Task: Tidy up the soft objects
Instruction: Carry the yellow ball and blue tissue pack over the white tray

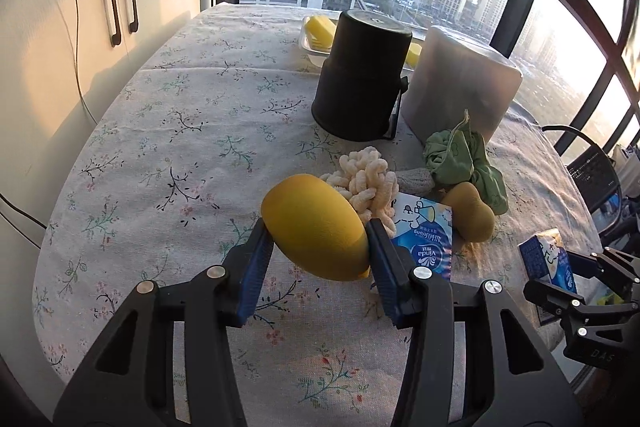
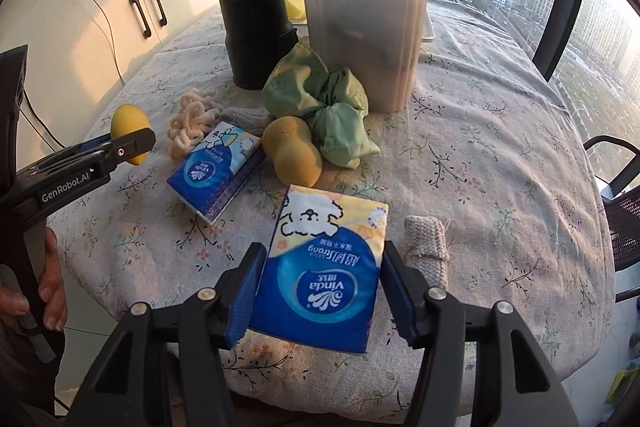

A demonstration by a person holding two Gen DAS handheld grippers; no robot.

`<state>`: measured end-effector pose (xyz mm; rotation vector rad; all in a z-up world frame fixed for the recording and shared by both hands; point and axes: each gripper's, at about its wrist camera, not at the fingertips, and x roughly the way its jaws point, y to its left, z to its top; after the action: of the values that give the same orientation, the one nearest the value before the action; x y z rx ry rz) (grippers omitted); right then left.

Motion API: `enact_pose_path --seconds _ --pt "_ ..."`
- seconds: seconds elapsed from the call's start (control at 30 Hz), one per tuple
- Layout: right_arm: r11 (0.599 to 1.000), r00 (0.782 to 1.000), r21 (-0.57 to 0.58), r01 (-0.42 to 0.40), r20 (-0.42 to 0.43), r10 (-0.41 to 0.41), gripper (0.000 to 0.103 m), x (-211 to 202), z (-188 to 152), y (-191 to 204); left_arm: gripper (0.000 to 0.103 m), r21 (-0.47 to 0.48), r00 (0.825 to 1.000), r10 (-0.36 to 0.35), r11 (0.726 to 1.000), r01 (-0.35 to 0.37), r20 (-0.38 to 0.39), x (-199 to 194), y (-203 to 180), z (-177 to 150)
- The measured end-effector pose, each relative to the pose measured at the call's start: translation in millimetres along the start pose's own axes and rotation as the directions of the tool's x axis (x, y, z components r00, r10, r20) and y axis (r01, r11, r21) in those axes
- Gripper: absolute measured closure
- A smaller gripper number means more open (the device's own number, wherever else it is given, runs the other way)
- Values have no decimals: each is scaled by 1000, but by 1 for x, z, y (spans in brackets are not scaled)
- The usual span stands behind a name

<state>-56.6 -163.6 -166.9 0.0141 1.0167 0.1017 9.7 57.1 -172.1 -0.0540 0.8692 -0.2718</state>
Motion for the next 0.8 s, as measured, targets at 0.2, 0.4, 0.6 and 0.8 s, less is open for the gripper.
enact_pose_path --seconds 0.2,0.4,0.6,0.8 --pt "999 999 23 29 19 -29 43 -3 12 -15 58 -14 1000 9 1000 -9 8 0 6 8" --pt "998 998 48 51 24 -52 43 -1 24 -28 58 -25 1000 12 1000 -12 2 5 11 17" --pt "995 997 72 63 33 -65 43 1 42 -43 59 -35 1000 10 999 -9 11 7 16 32" --pt "992 995 94 85 33 -89 43 9 62 -62 59 -41 999 38 998 -37 22 13 25 52"
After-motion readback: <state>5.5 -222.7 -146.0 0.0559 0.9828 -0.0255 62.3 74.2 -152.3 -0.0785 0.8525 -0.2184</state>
